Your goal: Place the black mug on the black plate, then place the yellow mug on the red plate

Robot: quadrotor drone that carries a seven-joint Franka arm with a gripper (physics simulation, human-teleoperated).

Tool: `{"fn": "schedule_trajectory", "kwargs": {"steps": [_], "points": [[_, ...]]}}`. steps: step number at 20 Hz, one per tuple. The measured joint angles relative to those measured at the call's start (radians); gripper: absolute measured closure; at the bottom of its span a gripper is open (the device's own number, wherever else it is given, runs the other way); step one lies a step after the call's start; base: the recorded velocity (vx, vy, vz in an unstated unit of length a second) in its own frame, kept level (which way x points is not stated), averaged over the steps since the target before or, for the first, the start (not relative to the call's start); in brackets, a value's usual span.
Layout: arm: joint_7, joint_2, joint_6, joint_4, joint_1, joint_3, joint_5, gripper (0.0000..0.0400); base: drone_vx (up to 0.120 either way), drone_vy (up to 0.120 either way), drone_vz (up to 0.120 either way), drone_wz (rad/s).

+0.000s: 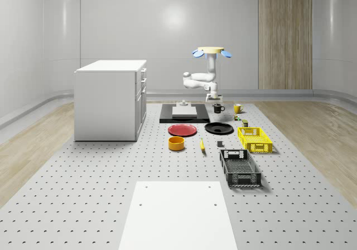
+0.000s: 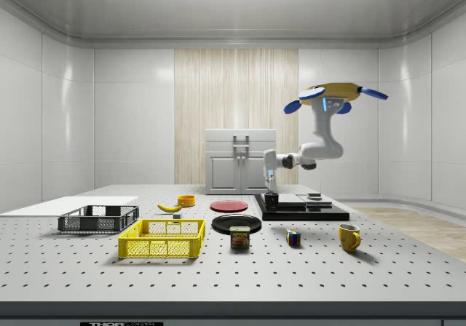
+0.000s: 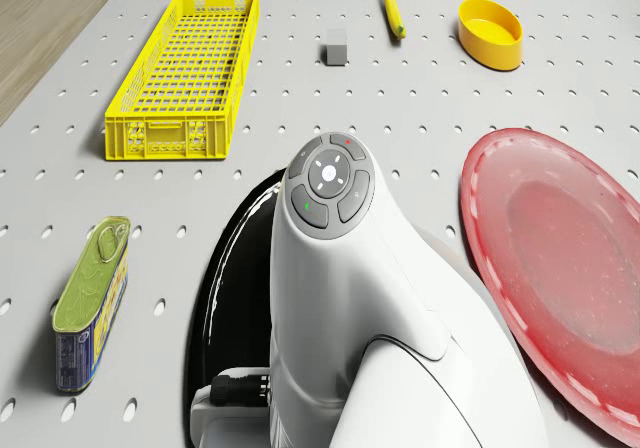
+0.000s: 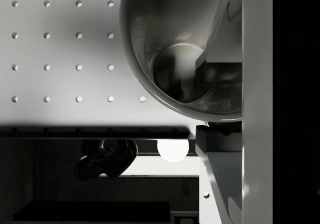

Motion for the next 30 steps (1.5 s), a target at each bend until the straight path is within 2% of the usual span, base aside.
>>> {"fn": "schedule_trajectory", "kwargs": {"steps": [30], "points": [[0.008, -0.041, 0.038, 0.002, -0.011, 0.003, 0.017, 0.029, 0.12, -0.009, 0.0, 0.0]]}}
